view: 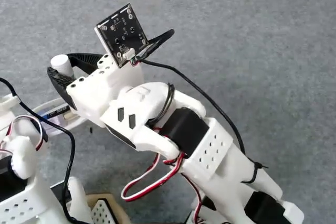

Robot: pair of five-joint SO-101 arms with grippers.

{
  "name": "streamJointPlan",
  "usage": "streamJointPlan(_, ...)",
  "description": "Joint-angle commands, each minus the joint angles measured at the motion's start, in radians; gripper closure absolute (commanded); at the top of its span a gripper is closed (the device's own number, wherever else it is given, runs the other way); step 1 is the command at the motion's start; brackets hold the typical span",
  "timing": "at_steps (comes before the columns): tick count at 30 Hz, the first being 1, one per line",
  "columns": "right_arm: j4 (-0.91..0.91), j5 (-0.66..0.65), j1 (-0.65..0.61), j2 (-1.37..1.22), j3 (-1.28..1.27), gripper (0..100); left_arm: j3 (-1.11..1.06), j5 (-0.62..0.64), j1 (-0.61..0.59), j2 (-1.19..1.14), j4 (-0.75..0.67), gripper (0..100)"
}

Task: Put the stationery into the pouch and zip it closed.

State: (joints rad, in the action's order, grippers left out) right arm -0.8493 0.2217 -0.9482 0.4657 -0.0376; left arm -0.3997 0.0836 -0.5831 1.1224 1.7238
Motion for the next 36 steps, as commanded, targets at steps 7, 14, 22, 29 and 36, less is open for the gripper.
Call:
streamJointPlan(7, 0.149, 0.037, 0.041, 0.131, -0.206, 98.6, 0.013, 0.0, 0.002, 0.009, -0.026, 97)
streamJointPlan(14, 0.319, 0.051, 0.071, 0.165, -0.42, 98.6, 0.013, 0.0, 0.002, 0.006, -0.026, 97)
streamJointPlan(22, 0.496, 0.048, 0.068, 0.166, -0.582, 98.6, 0.013, 0.0, 0.002, 0.005, -0.028, 97)
streamJointPlan(29, 0.502, -0.071, 0.055, 0.151, -0.487, 98.6, 0.013, 0.0, 0.002, 0.005, -0.026, 97)
streamJointPlan(36, 0.123, -0.18, -0.043, 0.147, -0.302, 98.6, 0.012, 0.0, 0.002, 0.005, -0.028, 97)
